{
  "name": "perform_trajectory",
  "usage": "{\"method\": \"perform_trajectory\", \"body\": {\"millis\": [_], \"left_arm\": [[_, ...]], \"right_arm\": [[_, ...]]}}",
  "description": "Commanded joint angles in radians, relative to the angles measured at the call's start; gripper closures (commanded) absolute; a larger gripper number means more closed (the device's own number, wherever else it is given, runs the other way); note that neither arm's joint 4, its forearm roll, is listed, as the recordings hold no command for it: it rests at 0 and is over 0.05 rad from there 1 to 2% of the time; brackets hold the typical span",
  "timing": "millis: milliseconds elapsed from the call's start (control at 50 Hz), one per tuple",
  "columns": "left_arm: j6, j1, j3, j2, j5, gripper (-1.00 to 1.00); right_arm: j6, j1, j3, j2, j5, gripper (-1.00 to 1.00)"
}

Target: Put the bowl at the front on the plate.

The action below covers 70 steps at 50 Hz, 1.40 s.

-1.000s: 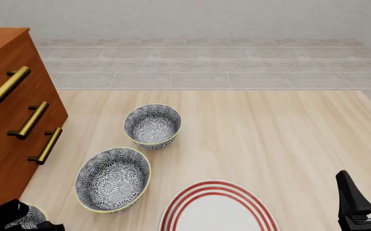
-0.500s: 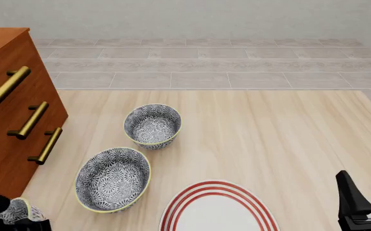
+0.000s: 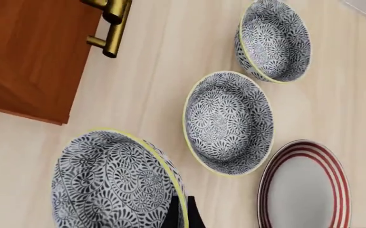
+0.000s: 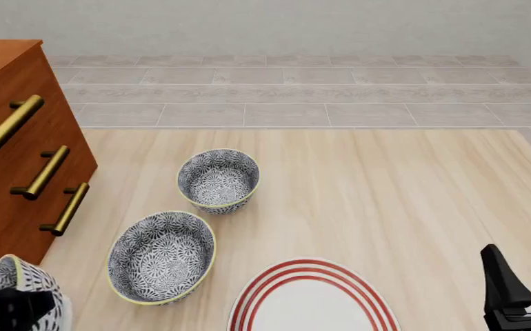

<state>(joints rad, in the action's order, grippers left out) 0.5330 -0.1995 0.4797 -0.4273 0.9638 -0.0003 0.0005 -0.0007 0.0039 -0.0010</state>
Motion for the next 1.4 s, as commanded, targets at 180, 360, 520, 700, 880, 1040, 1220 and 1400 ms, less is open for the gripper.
{"method": "perform_trajectory", "body": {"millis": [180,360,520,700,880,1040,1220,1400], "left_arm": [[-0.004,-0.057,0.160,-0.056,0.007,1.00],[-0.049,-0.093,0.222,-0.096,0.002,1.00],[-0.098,-0.165,0.297,-0.202,-0.052,1.00],[-0.188,-0.216,0.375,-0.297,-0.081,1.00],[-0.234,-0.308,0.472,-0.412,-0.091,1.00],[-0.270,-0.373,0.476,-0.493,-0.114,1.00],[-0.271,-0.430,0.490,-0.562,-0.140,1.00],[-0.281,-0.481,0.500,-0.608,-0.159,1.00]], "right_arm": [[0.000,0.000,0.000,0.000,-0.001,-1.00],[0.000,0.000,0.000,0.000,-0.001,-1.00],[0.000,0.000,0.000,0.000,0.000,-1.00],[0.000,0.000,0.000,0.000,-0.001,-1.00],[0.000,0.000,0.000,0.001,0.000,-1.00],[0.000,0.000,0.000,0.000,-0.001,-1.00],[0.000,0.000,0.000,0.001,0.000,-1.00],[0.000,0.000,0.000,0.000,-0.001,-1.00]]}}
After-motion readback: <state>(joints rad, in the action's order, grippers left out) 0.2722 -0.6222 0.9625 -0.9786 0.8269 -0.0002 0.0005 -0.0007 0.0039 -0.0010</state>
